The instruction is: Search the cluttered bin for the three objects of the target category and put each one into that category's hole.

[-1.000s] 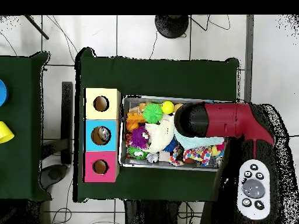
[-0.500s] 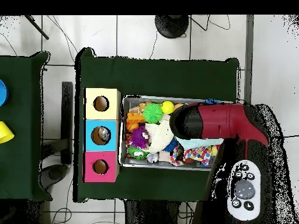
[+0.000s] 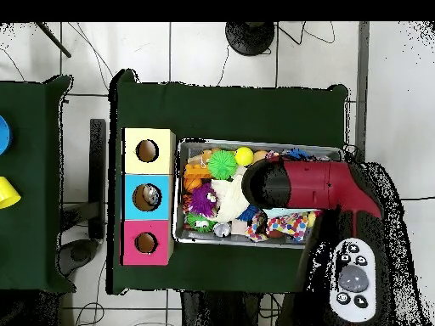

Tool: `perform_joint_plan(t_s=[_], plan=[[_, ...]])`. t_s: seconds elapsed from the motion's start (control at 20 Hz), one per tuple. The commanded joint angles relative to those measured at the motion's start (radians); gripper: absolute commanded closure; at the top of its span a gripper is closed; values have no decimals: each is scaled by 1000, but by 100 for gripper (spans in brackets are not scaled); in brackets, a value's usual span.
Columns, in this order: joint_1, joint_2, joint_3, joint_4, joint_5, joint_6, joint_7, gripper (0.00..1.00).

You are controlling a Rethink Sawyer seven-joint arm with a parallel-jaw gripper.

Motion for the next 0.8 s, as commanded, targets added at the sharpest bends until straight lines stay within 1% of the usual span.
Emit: perform_joint_plan(t_s=[0.05, 0.25, 0.45, 0.6, 0.8], plan=[[9, 10, 18, 224, 99, -96, 288, 100], [36, -3, -11, 291, 135, -139, 316, 100], [43, -13, -18, 331, 167, -160, 310, 100], [44, -8, -24, 329, 181, -158, 298, 100], [47, 23, -42, 288, 196, -147, 287, 100]])
